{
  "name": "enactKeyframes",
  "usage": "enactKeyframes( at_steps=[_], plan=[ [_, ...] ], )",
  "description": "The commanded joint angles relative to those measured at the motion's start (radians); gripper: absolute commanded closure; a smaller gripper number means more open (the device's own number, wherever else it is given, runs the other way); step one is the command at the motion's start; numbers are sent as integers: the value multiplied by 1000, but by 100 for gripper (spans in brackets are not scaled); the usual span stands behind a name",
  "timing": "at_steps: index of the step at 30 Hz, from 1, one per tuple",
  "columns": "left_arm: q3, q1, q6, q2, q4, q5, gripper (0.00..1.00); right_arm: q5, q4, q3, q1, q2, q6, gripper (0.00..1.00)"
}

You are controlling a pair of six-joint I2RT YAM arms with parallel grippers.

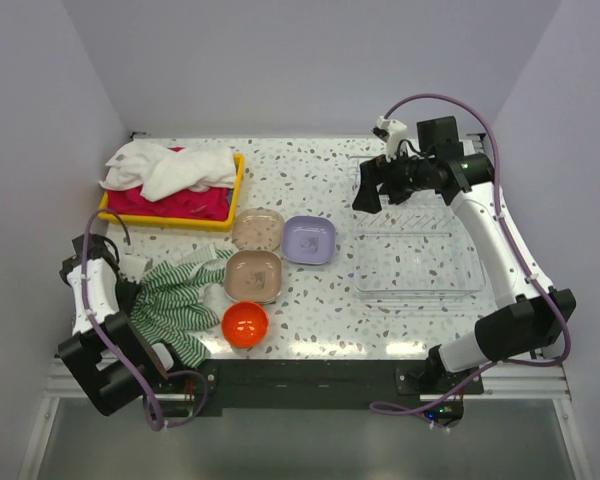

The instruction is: Load the mixed dishes into the dish rack

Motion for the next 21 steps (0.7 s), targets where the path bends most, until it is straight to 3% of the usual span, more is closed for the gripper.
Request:
enactKeyframes(
  at_steps=[1, 6, 10, 12, 15, 17, 20, 21],
  plan=[
    [-43, 11, 31, 19, 87, -19, 60, 25, -1, 22, 1, -35, 8, 6],
    [-55, 11, 45, 40, 121, -37, 71, 34, 0, 23, 1, -35, 8, 6],
    [-8, 11, 40, 31, 78, -34, 96, 39, 2, 20, 1, -36, 8, 6],
    [34, 12, 46, 10, 46, -22, 100, 40, 5, 16, 1, -36, 8, 6],
    [211, 3, 43, 13, -60, 41, 100, 50, 11, 10, 1, -39, 11, 6],
    [415, -21, 23, 63, -172, 92, 100, 62, 14, 9, 0, -42, 12, 6],
    [685, -153, -65, 147, -298, 184, 100, 119, 14, 10, 1, -56, 12, 5],
    [734, -275, -84, 155, -295, 179, 100, 149, 16, 9, 1, -59, 14, 5]
  ],
)
